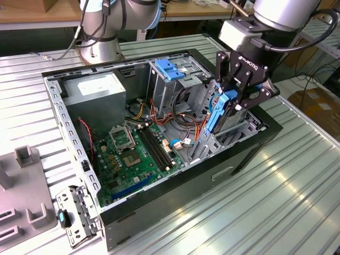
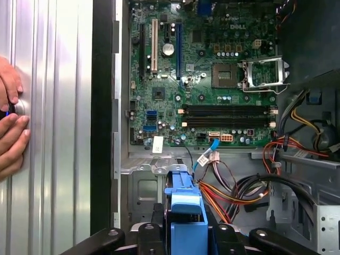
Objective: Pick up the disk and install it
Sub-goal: 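Insert the disk into the insertion slot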
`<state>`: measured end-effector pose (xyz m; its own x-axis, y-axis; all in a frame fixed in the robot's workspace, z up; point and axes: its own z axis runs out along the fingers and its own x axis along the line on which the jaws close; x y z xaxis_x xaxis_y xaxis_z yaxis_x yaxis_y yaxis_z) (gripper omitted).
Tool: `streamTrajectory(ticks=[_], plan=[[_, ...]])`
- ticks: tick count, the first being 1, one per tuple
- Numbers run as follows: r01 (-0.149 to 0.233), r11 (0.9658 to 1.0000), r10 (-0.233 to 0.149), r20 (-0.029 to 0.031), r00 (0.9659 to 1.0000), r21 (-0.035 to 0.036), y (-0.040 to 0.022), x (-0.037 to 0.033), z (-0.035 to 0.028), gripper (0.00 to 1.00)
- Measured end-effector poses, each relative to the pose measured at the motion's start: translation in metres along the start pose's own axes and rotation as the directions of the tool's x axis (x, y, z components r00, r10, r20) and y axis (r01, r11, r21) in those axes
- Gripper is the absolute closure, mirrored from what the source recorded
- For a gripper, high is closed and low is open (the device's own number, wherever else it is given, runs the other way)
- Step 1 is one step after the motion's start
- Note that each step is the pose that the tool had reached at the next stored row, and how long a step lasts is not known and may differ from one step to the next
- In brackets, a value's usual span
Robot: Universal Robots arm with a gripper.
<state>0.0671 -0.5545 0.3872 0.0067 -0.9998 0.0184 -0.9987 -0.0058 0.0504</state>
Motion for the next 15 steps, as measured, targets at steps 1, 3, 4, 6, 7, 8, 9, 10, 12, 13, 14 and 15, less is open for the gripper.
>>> streamTrajectory(ticks=[1, 3, 4, 6, 7, 8, 9, 10, 12, 13, 14, 15], plan=[[0.0, 1.0, 0.0, 0.0001, 1.0, 0.0, -0.0001, -0.0001, 0.0031, 0.63], [0.0, 1.0, 0.0, -0.0003, 1.0, 0.0, -0.0002, -0.0001, 0.0042, 0.62], [0.0, 1.0, 0.0, -0.0004, 1.0, 0.0002, -0.0002, -0.0001, 0.0042, 0.62], [0.0, 1.0, 0.0, -0.0004, 1.0, 0.0002, -0.0002, -0.0001, 0.0042, 0.56], [0.0, 1.0, 0.0, -0.0005, 1.0, 0.0002, -0.0002, -0.0001, 0.0043, 0.56], [0.0, 1.0, 0.0, -0.0002, 1.0, 0.0002, -0.0002, -0.0001, 0.0045, 0.56], [0.0, 1.0, 0.0, -0.0003, 1.0, 0.0002, -0.0002, -0.0001, 0.0047, 0.56], [0.0, 1.0, 0.0, -0.0001, 1.0, 0.0003, -0.0003, -0.0001, 0.0055, 0.56], [0.0, 1.0, 0.0, -0.0003, 1.0, 0.0023, -0.0004, -0.0001, 0.0073, 0.64], [0.001, 1.0, -0.001, -0.0008, 1.0, 0.0049, -0.0004, -0.0002, 0.0082, 0.64], [0.002, 1.0, -0.002, -0.0012, 1.0, 0.0072, -0.0005, -0.0002, 0.0089, 0.76], [0.003, 0.9999, -0.003, -0.0016, 1.0, 0.0096, -0.0005, -0.0002, 0.0095, 0.82]])
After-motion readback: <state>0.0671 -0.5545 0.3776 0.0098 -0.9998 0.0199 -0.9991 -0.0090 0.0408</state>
